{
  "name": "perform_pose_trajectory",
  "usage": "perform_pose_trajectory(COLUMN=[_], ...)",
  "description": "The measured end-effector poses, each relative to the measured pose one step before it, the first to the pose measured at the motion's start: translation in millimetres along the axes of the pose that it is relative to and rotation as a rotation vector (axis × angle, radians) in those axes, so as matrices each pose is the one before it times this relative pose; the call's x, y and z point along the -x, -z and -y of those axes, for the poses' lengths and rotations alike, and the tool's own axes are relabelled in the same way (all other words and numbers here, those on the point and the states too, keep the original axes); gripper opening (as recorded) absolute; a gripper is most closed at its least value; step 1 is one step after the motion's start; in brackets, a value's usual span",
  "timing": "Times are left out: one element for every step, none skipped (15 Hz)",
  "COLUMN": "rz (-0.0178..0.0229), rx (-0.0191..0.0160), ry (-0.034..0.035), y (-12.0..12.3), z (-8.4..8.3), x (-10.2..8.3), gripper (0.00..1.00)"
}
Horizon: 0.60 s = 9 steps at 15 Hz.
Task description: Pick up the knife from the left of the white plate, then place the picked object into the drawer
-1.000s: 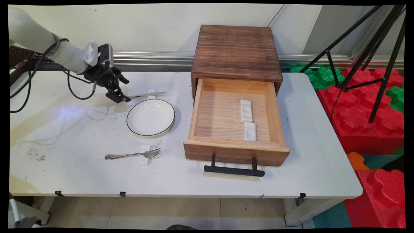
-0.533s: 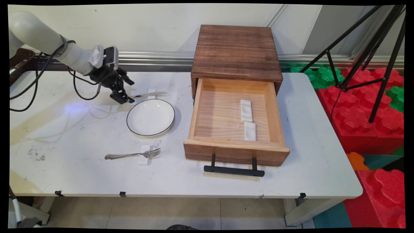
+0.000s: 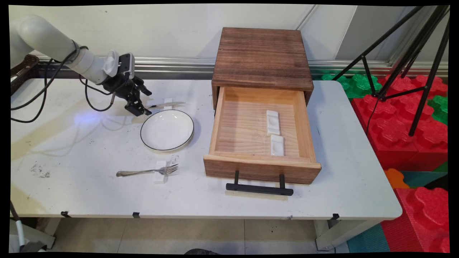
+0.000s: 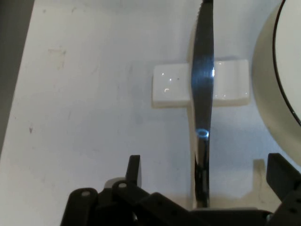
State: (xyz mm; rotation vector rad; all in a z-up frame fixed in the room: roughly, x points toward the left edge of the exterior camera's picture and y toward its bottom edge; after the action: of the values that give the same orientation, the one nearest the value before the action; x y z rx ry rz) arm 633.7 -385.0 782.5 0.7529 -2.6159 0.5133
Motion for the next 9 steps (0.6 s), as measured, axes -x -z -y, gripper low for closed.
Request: perform_pose_trajectory(rz=[0.00014,0.00033,0.00079,0.00055,0.00062,0.00077,0.00168,0.00167,0.00241], rx=[0.00254,0.00141,0.00129,0.00077,0.00114,0.00173,0.00233,0.00223,0.00277], ry=[-0.00139,-0.00033,0.00028,0.00018,0.00046,0.00019,0.00031,0.00023,0.00047], y=[-2.01,-1.23,-1.15,-0.67,-0.83,-0.96,-0.86,-0.67,-0.7], z=[0.81,0.57,0.69,0.52,0.66,0.59,0.27,0.07,-0.13], x=[-0.21,-0.09,0.29,0.16,0.2,0.08,0.38,0.33,0.6], gripper=[1.0,1.0,0.0,0.0,0.0,0.0,0.0,0.0,0.0])
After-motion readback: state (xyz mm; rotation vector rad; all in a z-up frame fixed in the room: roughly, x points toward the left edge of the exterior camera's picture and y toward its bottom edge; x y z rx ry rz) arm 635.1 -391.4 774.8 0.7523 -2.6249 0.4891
